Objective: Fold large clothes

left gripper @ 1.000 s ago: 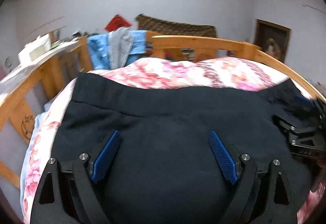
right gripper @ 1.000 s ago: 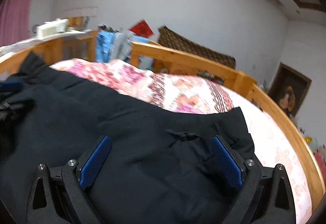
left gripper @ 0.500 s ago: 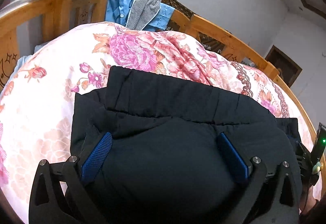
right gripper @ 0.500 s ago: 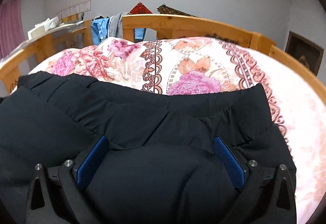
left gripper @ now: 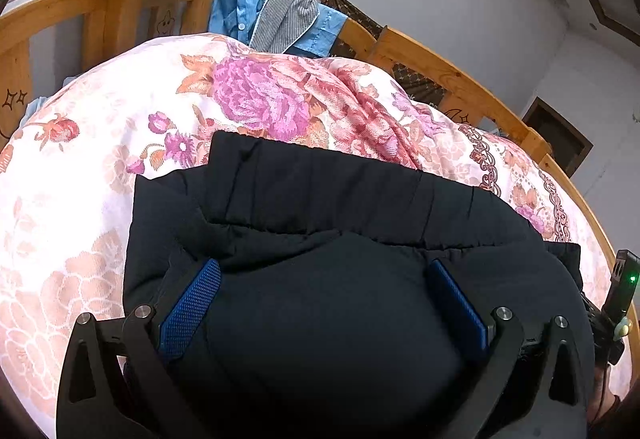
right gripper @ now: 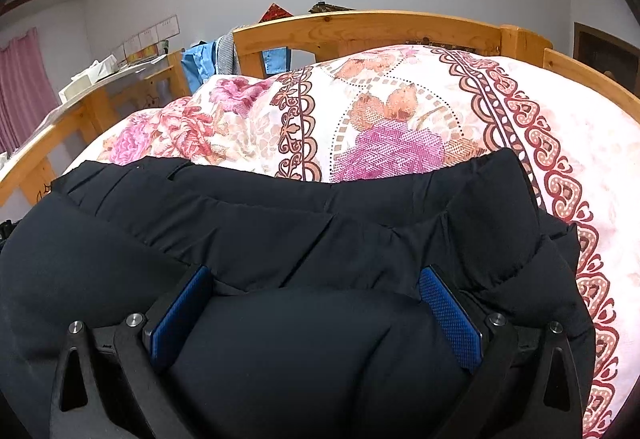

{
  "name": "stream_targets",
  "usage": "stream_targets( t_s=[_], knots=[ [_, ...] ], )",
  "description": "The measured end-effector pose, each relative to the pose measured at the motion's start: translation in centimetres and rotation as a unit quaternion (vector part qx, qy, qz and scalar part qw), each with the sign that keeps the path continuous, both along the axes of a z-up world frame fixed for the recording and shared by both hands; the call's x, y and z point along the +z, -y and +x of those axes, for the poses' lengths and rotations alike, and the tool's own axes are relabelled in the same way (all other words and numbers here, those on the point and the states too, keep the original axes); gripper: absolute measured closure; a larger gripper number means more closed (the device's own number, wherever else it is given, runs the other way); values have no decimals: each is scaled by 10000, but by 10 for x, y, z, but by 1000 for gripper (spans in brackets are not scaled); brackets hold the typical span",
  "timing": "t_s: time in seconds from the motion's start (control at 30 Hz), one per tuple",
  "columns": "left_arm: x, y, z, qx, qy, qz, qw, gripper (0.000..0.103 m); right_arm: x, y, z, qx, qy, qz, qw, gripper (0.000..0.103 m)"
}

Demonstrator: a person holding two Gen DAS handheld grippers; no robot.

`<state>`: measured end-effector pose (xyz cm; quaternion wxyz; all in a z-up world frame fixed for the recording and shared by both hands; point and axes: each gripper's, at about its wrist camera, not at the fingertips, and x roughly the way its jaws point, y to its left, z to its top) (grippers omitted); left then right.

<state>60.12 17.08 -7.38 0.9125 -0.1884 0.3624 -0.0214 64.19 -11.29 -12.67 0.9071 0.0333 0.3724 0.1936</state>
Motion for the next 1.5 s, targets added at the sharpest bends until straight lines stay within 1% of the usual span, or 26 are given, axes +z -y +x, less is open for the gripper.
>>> stream_targets(
  t_s=[0.3,0.47,0.67,0.7,0.77,0.83,1.0,1.13,1.2,1.27,1.37,1.43,1.5],
  knots=[
    [-2,0,1,26,12,-6,10000,1,-3,-1,2,-34,13,-31,10000,0],
    [2,0,-1,74,-9,62,10000,1,-3,-4,1,-51,5,-145,9999,0],
    [11,-5,-27,97,120,43,9999,1,2,1,-20,-103,200,-169,9996,0],
    [15,-5,-34,161,147,128,9997,1,4,2,-22,-117,199,-168,9996,0],
    [25,-6,-49,403,222,463,9979,1,9,3,-29,-125,181,-231,9995,0],
    [31,-13,-58,428,276,488,9975,1,17,5,-37,-180,178,-256,9994,0],
    [34,-34,-69,399,34,380,9985,1,32,6,-51,-35,209,-456,9987,0],
    [30,-50,-77,106,-286,124,9995,1,35,10,-61,229,152,-383,9989,0],
    [30,-57,-81,-96,-403,128,9991,1,37,11,-69,350,147,-431,9984,0],
    [30,-60,-87,-207,-477,211,9984,1,40,14,-74,429,130,-443,9980,0],
    [26,-63,-95,-340,-586,206,9975,1,44,21,-82,453,77,-395,9982,0],
    [22,-64,-97,-422,-725,94,9964,1,51,25,-86,515,117,-453,9976,0],
    [18,-66,-98,-502,-858,-106,9950,1,58,30,-89,522,222,-562,9968,0]
  ],
)
